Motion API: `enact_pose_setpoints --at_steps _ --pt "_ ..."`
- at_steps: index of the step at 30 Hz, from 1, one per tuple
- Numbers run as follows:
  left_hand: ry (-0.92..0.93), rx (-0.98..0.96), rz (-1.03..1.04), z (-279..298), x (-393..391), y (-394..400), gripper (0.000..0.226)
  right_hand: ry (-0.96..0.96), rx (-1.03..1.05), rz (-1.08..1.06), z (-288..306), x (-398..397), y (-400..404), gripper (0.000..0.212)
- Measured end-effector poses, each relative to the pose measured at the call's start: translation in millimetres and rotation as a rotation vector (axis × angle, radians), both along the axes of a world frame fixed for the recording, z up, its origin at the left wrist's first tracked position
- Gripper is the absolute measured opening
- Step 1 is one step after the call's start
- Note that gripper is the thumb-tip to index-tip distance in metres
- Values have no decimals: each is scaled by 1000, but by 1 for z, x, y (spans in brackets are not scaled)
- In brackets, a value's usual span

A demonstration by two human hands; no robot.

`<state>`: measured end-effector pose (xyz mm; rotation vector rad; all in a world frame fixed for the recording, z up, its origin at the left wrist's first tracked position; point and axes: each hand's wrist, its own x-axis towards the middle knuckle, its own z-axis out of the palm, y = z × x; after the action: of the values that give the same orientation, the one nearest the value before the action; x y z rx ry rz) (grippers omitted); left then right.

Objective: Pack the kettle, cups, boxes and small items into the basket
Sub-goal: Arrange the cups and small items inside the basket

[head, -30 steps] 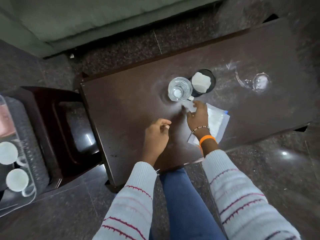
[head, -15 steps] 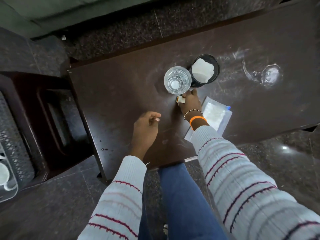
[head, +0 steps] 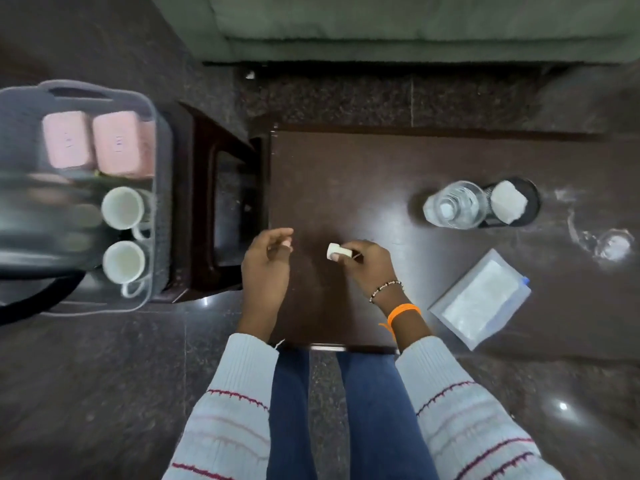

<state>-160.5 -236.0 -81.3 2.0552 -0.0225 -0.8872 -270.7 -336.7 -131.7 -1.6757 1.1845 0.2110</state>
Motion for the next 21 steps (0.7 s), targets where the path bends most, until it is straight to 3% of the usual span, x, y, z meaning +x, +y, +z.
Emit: enact_pose_setpoints --at_steps 11,16,21 --pt "-91 -71 341 25 129 102 22 -278 -93 164 63 189 70 32" --pt "-139 -91 318 22 172 114 19 -315 -224 194 65 253 87 26" --pt "-41 -64 244 13 200 121 26 -195 -319 342 57 288 98 17"
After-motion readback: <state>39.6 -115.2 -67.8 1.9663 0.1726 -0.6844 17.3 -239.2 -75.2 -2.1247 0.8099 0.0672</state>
